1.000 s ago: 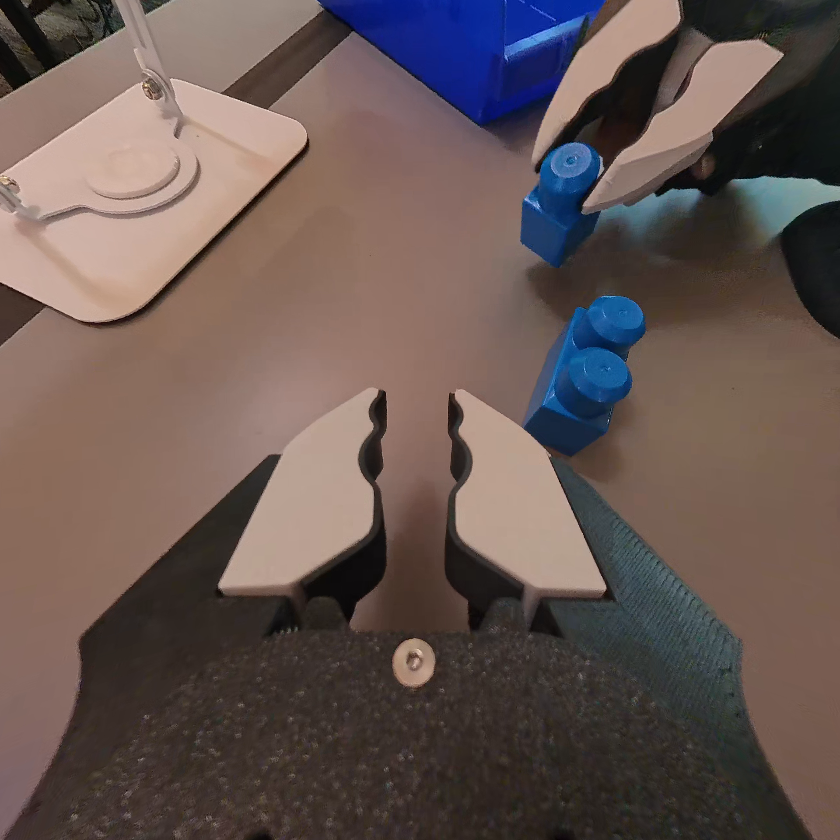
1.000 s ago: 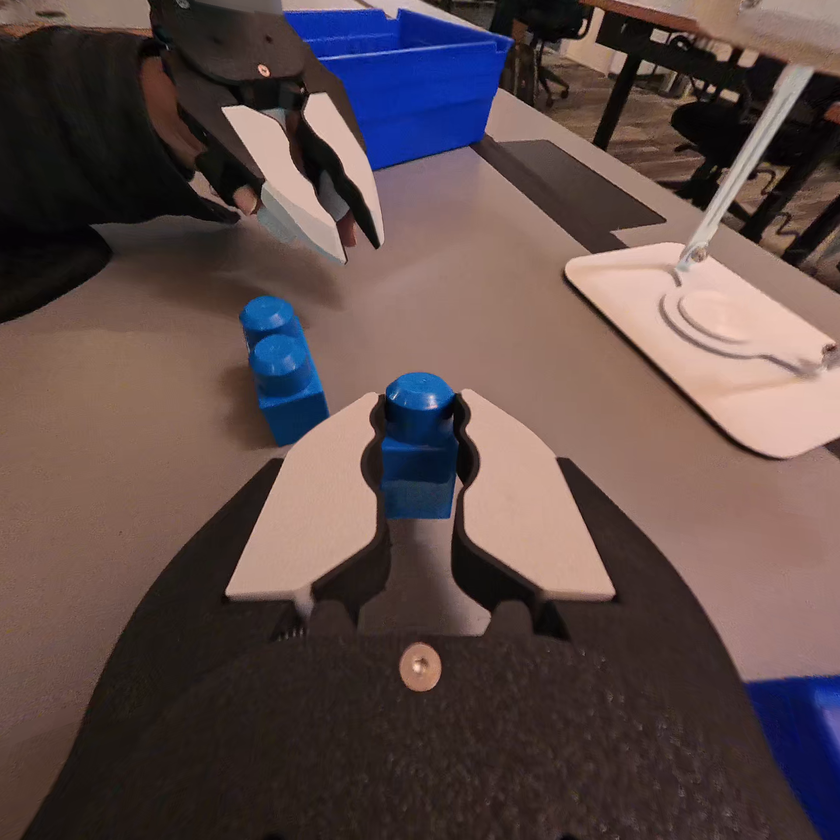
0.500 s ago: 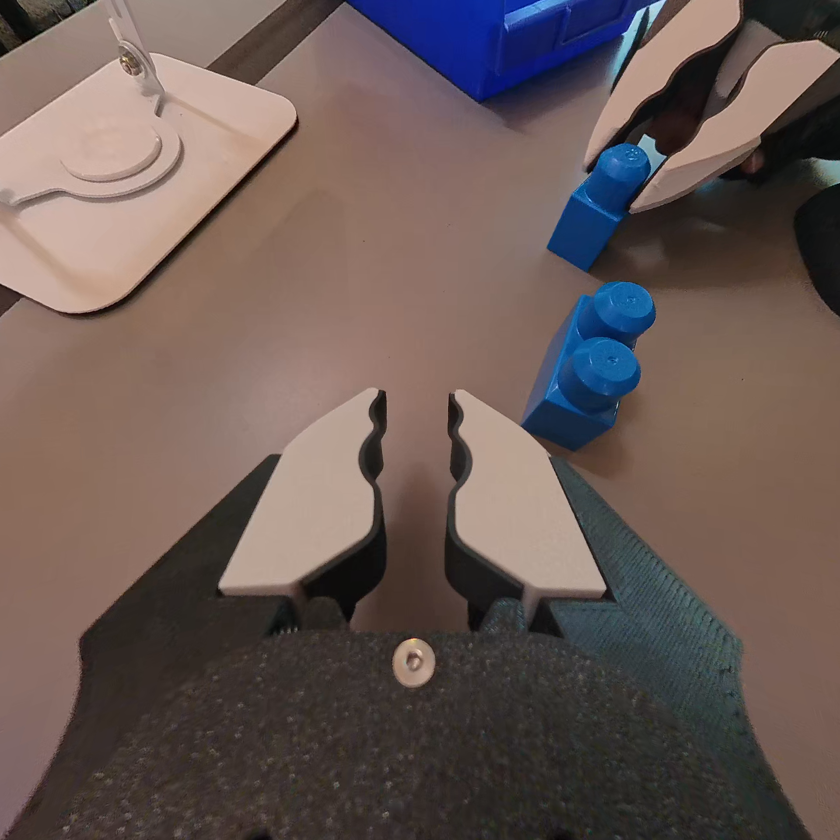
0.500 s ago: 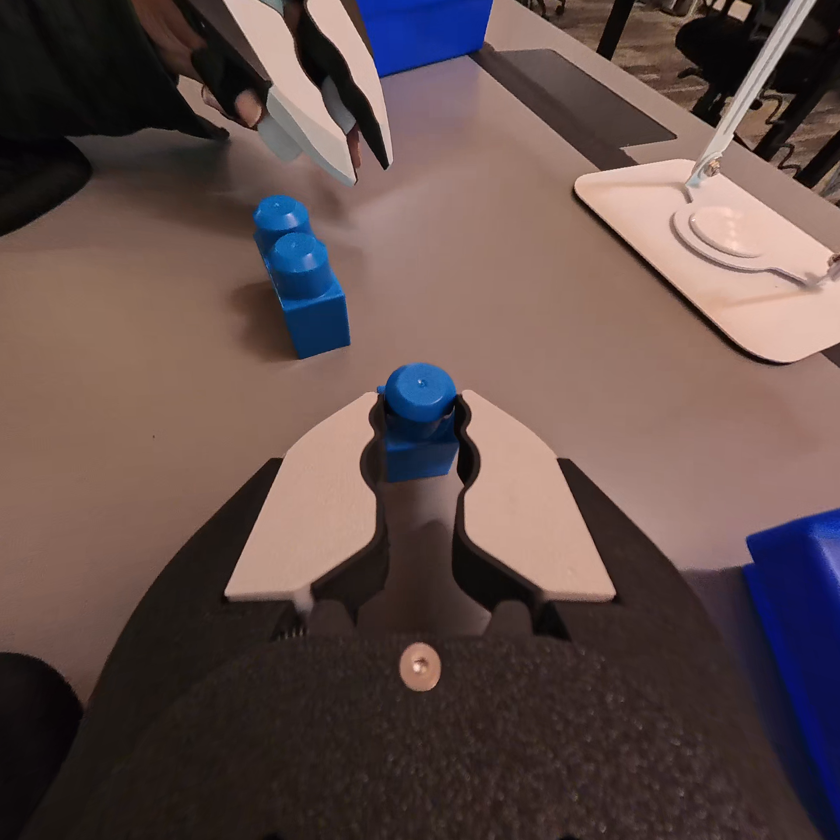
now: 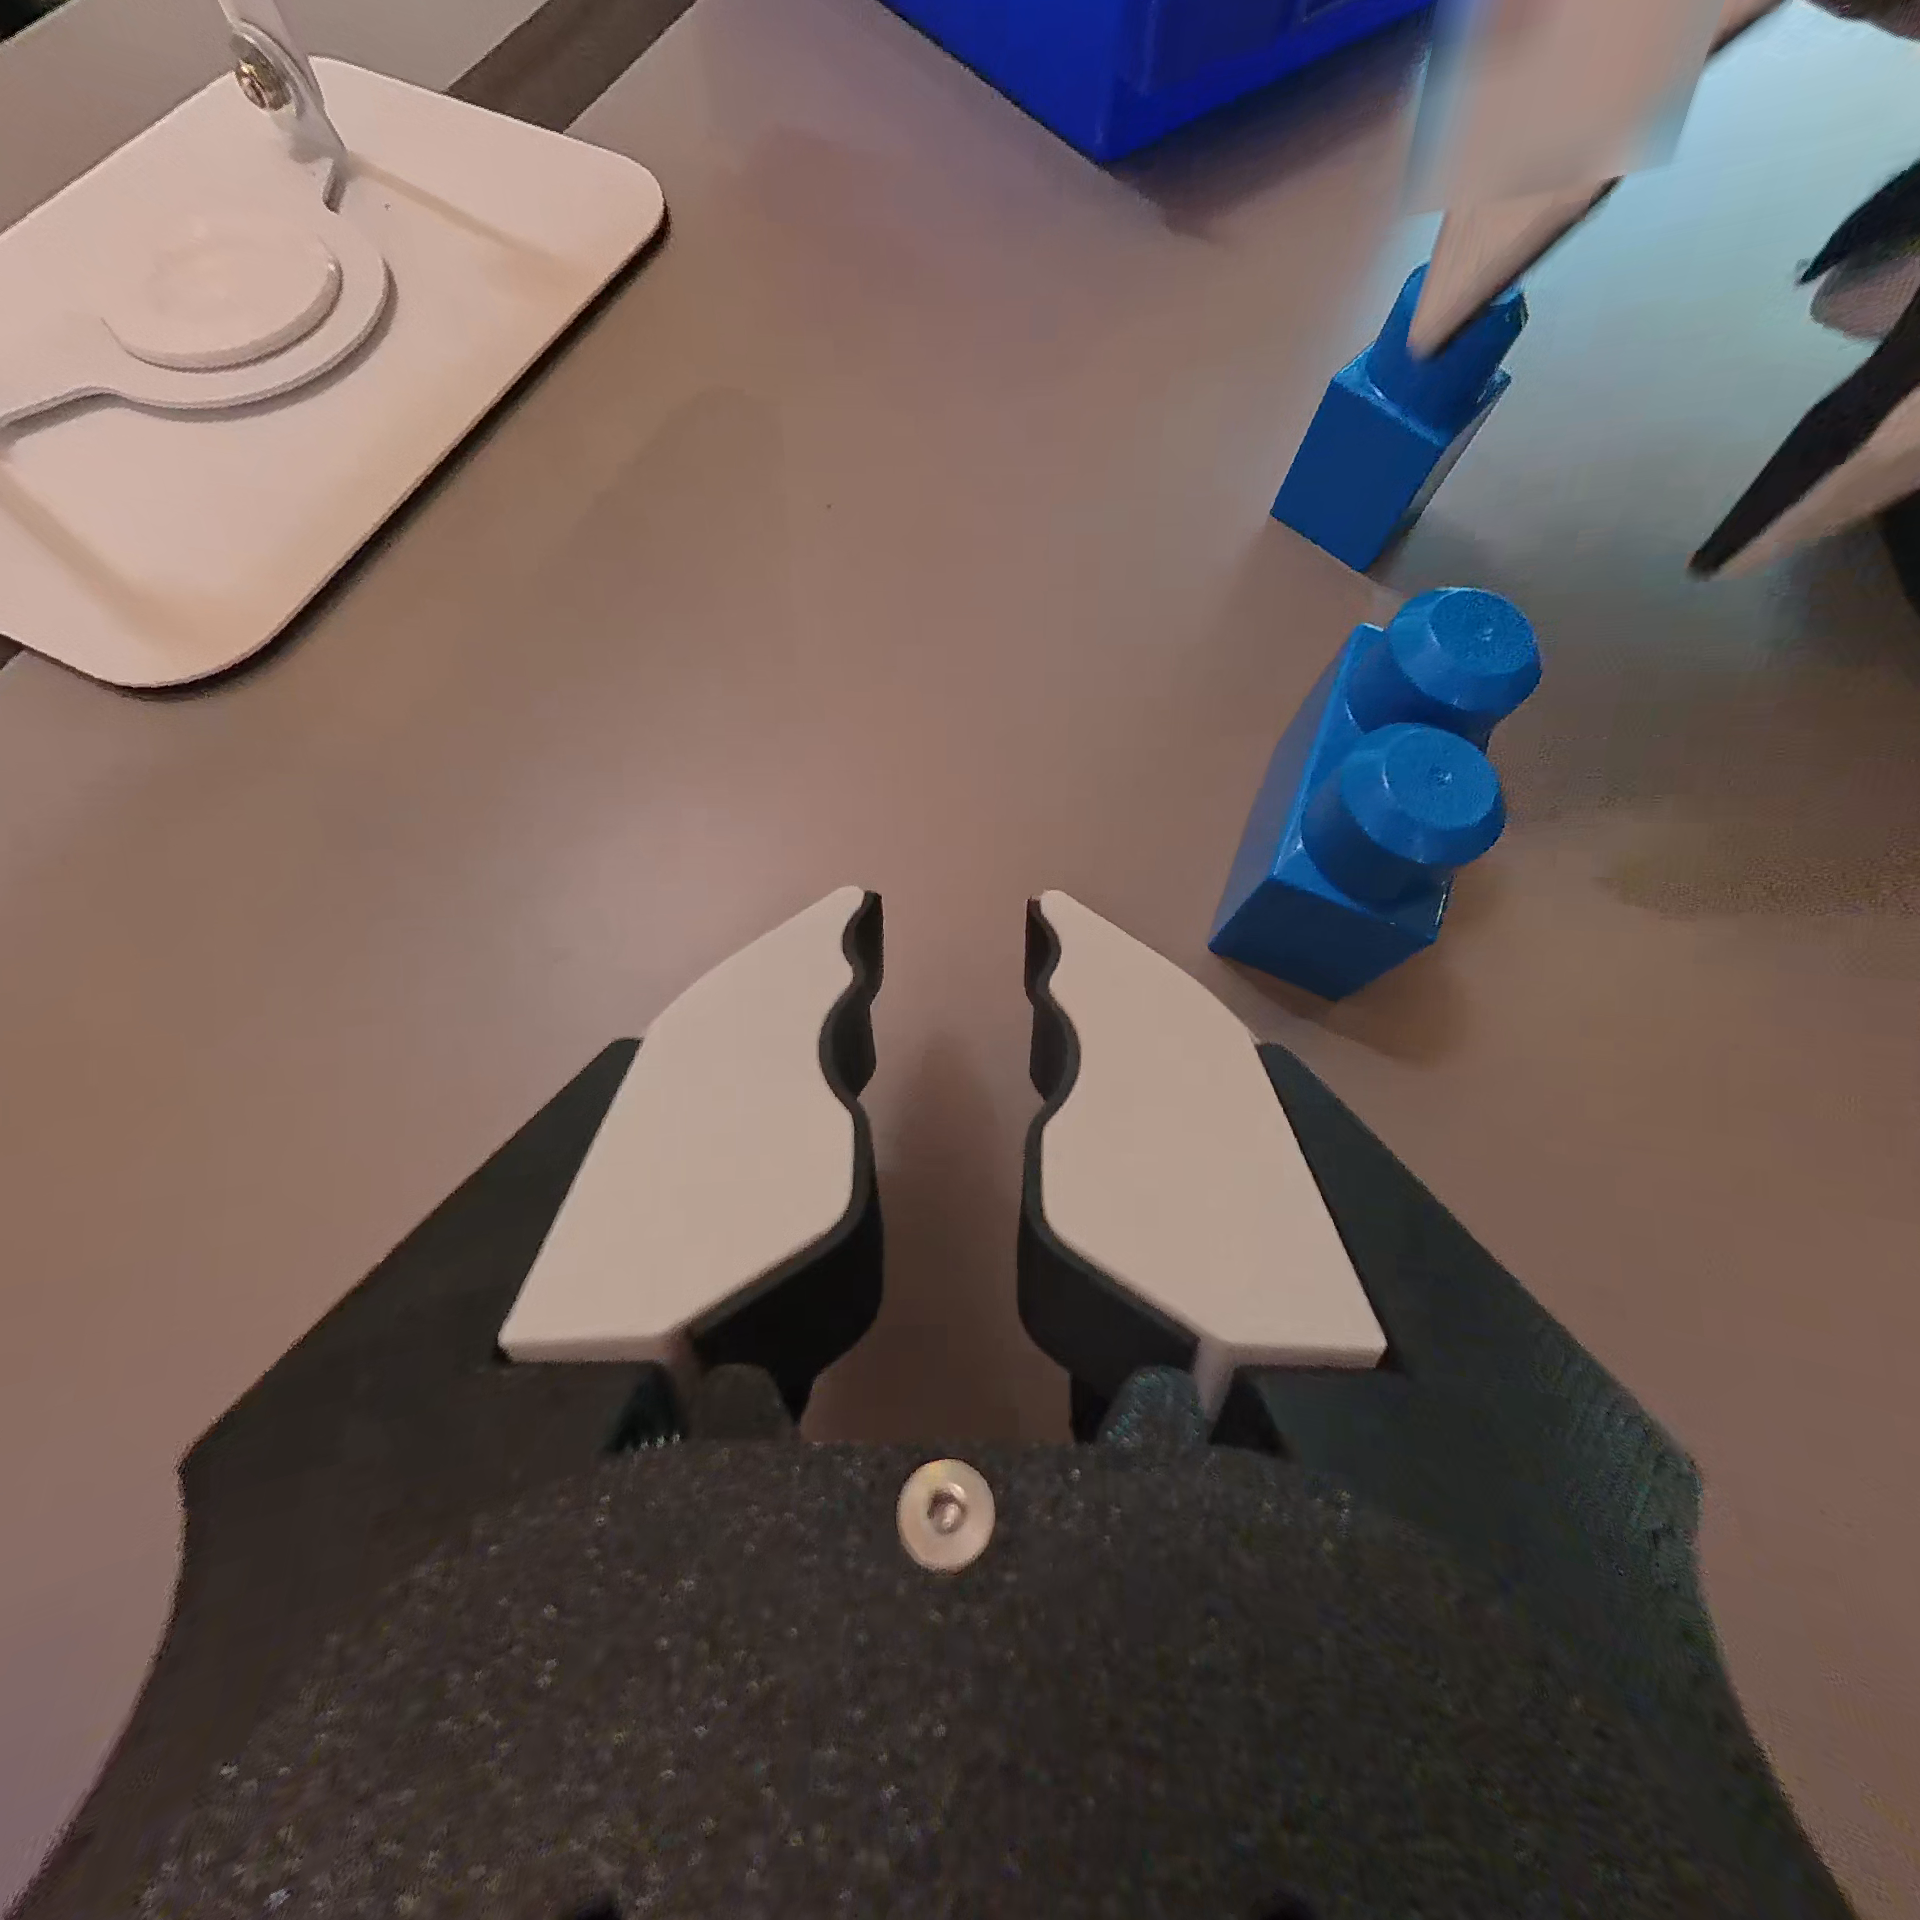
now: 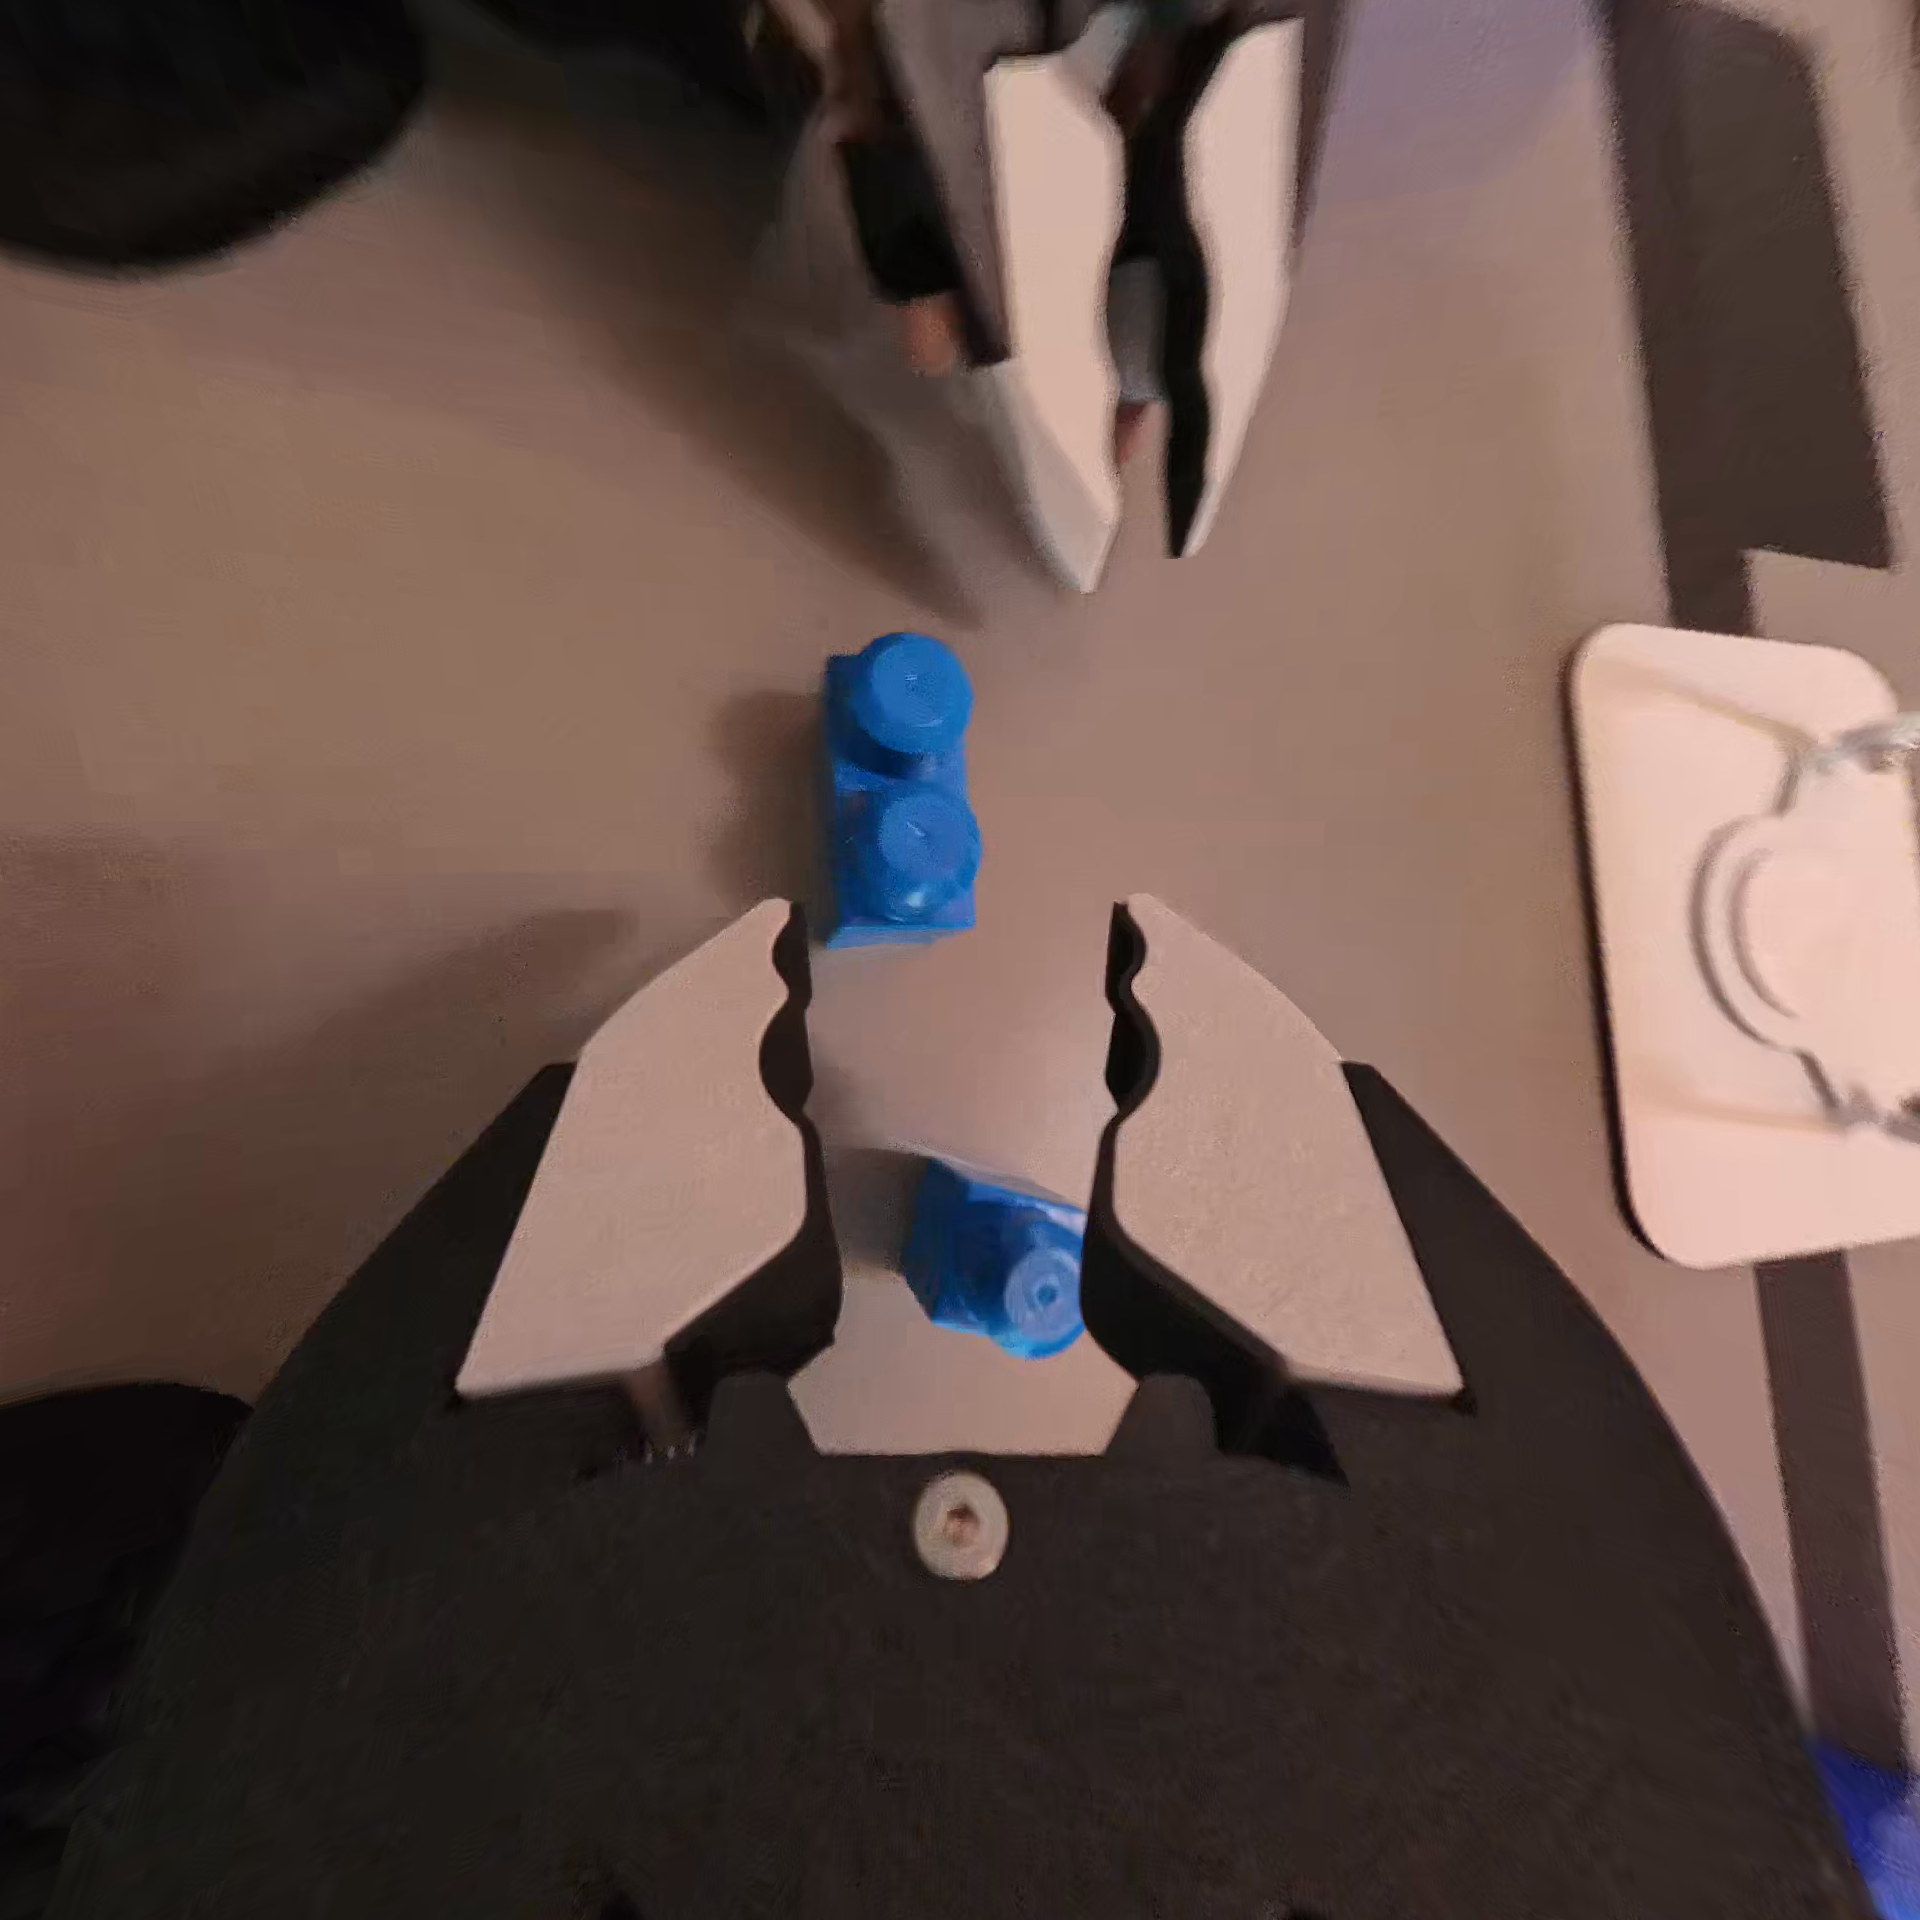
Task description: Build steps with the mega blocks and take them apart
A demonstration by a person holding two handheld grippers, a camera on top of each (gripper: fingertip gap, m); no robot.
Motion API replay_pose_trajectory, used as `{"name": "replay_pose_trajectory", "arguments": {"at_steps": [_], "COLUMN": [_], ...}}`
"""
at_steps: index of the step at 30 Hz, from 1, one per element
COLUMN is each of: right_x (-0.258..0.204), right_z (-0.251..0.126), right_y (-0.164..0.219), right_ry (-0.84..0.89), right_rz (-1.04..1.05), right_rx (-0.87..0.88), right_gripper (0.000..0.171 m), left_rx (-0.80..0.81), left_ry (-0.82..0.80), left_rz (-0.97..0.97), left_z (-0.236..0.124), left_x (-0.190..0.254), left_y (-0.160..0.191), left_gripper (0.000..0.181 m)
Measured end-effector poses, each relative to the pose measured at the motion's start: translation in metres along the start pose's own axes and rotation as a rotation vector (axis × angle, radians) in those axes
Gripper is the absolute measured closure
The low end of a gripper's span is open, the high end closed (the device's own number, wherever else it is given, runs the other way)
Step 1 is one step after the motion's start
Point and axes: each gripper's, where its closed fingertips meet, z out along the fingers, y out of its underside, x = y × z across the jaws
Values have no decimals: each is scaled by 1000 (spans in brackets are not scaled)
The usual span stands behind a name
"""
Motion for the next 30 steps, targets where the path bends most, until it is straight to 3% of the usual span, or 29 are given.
{"name": "replay_pose_trajectory", "arguments": {"at_steps": [8, 10, 12, 15, 21, 25, 30], "right_x": [-11, -11, -11, 2, 41, 54, 53], "right_z": [52, 57, 54, 37, -48, -94, -109], "right_y": [16, 18, 11, -14, -74, -68, -45], "right_ry": [-108, -109, -132, -95, -8, 43, 77], "right_rz": [-160, -165, -125, -36, 280, 412, 509], "right_rx": [-344, -391, -368, -170, 509, 806, 966], "right_gripper": [110, 131, 134, 134, 134, 134, 134], "left_rx": [13, 17, 16, 48, 260, 502, 632], "left_ry": [-4, -2, -4, 6, 114, 259, 342], "left_rz": [-2, -6, -6, -14, -105, -125, -106], "left_z": [-4, -4, -5, -8, -29, -63, -90], "left_x": [-4, -4, -4, -4, 10, 33, 50], "left_y": [0, -1, 0, -5, -46, -88, -112], "left_gripper": [156, 156, 156, 156, 155, 151, 144]}}
